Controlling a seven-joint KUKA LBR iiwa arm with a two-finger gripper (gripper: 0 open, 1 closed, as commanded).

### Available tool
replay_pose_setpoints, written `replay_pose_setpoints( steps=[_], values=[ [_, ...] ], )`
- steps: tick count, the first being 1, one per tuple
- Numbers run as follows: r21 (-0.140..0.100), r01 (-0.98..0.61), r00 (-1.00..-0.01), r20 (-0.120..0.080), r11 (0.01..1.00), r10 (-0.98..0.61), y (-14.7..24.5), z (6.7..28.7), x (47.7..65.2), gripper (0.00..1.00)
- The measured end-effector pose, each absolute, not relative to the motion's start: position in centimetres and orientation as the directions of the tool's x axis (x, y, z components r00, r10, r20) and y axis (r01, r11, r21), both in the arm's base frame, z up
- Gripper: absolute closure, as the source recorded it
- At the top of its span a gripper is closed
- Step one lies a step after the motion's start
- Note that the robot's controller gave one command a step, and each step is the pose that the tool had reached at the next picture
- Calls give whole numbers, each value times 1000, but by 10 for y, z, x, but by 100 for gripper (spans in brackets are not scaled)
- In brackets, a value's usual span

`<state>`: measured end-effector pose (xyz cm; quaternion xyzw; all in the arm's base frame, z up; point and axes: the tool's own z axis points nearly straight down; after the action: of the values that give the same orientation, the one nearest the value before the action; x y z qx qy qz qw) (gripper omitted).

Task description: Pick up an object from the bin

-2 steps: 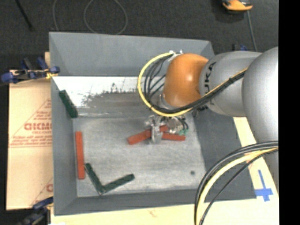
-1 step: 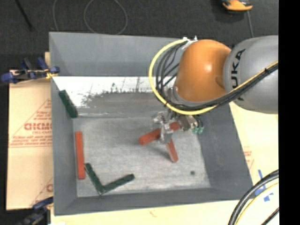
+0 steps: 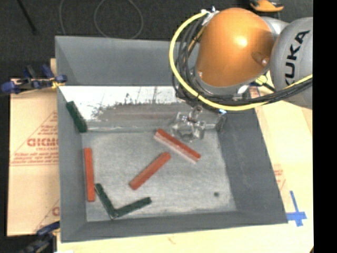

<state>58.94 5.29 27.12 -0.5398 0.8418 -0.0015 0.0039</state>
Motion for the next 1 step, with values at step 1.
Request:
replay_pose_setpoints(
  steps=[1],
  values=[
    [-2,-907,-421,-4,421,-907,53,270,589,0]
  ],
)
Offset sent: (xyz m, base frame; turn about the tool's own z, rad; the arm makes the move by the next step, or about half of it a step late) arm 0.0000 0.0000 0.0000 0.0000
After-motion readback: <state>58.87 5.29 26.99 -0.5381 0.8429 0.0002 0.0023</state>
